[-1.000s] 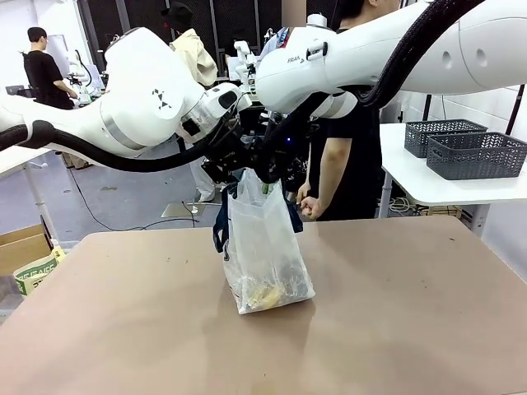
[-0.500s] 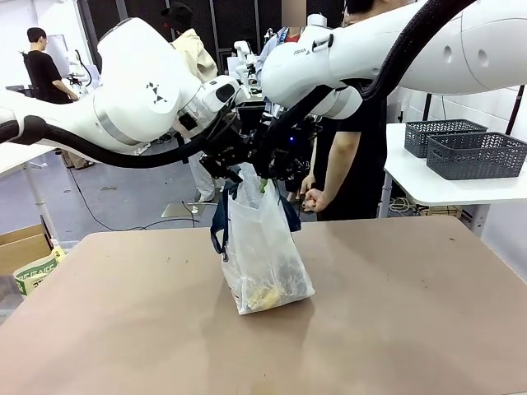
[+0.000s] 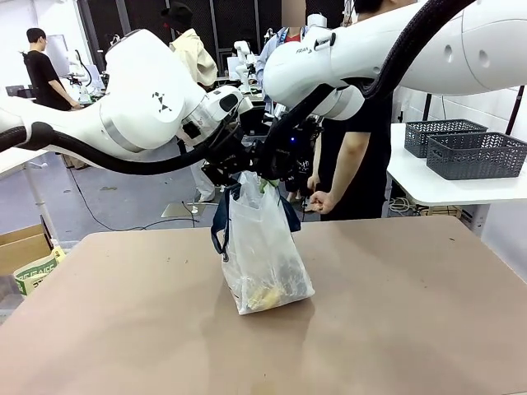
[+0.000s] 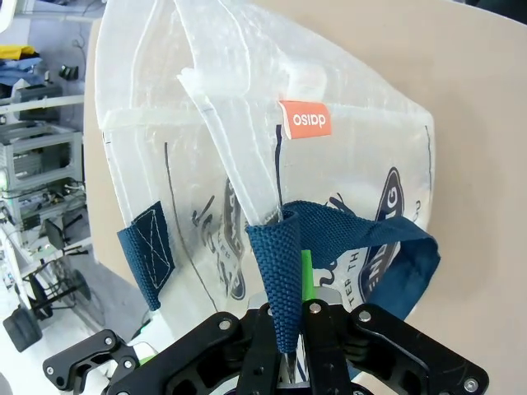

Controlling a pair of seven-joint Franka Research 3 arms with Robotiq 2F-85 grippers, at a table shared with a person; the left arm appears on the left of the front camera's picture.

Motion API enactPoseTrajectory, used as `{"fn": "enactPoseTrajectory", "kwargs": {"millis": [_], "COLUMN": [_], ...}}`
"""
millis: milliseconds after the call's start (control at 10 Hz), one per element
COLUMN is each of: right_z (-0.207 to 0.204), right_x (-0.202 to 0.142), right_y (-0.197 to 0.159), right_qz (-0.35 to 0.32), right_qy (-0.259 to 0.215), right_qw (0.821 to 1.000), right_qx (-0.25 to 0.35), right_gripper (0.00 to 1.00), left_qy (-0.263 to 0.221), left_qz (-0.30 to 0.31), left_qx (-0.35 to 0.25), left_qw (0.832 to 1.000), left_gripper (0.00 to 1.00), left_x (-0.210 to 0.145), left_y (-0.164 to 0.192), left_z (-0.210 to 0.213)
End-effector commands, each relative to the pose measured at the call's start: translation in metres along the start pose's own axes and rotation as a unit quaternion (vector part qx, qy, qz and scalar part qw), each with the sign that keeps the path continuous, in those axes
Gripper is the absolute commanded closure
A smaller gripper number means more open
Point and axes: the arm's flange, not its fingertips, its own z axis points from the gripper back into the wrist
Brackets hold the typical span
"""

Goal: Transfer purchased items from the store into the shopping bag.
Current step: Move the Reusable shopping bag to the right side of the table.

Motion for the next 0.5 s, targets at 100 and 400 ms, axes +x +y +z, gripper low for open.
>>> {"fn": "enactPoseTrajectory", "kwargs": {"millis": [100,400], "right_z": [-0.0067,-0.0086], "right_x": [-0.0056,-0.0058], "right_y": [-0.0051,-0.0047], "right_qz": [0.003,0.002], "right_qy": [-0.006,-0.005], "right_qw": [1.0,1.0], "right_qx": [0.017,0.016], "right_gripper": [1.0,1.0], "left_qy": [0.01,0.017], "left_qz": [0.003,0.002], "left_qx": [0.021,0.043], "left_qw": [1.0,0.999], "left_gripper": [0.0,0.0], "left_x": [-0.0009,-0.0014], "left_y": [-0.0049,-0.0081], "left_z": [-0.0093,-0.0124]}}
